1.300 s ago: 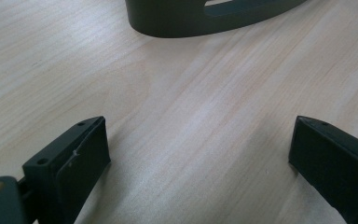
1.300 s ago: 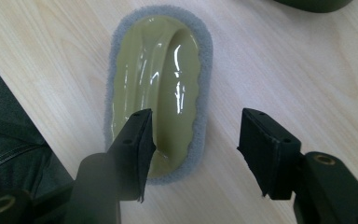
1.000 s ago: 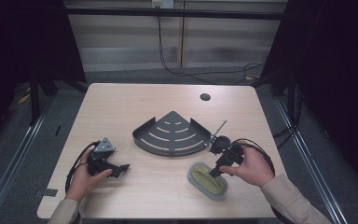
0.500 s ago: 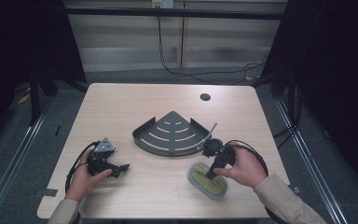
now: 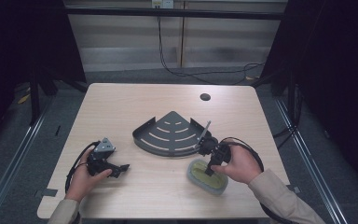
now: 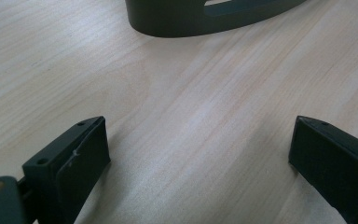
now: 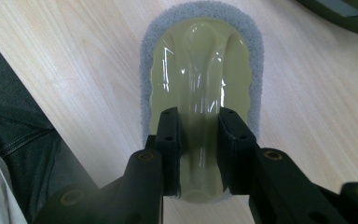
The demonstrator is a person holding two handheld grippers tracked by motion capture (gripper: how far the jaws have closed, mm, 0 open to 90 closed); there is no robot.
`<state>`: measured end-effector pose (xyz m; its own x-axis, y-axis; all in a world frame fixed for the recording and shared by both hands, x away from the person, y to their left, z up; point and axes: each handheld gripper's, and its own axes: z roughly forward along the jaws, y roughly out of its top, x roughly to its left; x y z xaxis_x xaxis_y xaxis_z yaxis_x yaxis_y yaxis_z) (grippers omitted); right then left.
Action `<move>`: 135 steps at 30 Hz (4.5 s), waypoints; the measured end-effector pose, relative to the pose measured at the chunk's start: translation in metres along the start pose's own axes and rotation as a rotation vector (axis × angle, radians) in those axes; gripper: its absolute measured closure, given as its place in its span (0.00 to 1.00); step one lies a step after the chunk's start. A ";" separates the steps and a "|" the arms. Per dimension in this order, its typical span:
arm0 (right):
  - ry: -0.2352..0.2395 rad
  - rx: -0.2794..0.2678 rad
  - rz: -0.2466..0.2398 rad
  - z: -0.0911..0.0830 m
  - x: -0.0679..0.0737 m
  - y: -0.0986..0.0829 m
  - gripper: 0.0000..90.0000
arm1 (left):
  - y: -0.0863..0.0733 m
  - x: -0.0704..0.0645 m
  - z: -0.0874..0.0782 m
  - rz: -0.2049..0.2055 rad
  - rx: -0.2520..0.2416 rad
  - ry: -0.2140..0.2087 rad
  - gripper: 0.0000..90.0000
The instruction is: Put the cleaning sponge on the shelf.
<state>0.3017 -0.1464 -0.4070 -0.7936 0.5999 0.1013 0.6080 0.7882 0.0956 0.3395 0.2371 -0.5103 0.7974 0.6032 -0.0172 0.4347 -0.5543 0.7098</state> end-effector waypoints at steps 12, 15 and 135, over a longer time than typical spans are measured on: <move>-0.008 0.012 0.010 -0.023 -0.009 0.003 0.80 | 0.000 0.000 0.000 -0.005 -0.005 0.000 0.05; -0.006 0.008 0.015 -0.029 -0.013 0.003 0.80 | 0.000 0.000 0.000 -0.004 -0.005 0.001 0.05; -0.072 -0.037 0.226 -0.068 -0.105 0.117 0.80 | 0.000 0.000 0.000 -0.004 -0.001 -0.002 0.05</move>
<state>0.4580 -0.1265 -0.3389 -0.6363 0.7696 0.0538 0.7695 0.6282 0.1149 0.3394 0.2369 -0.5102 0.7966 0.6041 -0.0215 0.4373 -0.5515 0.7103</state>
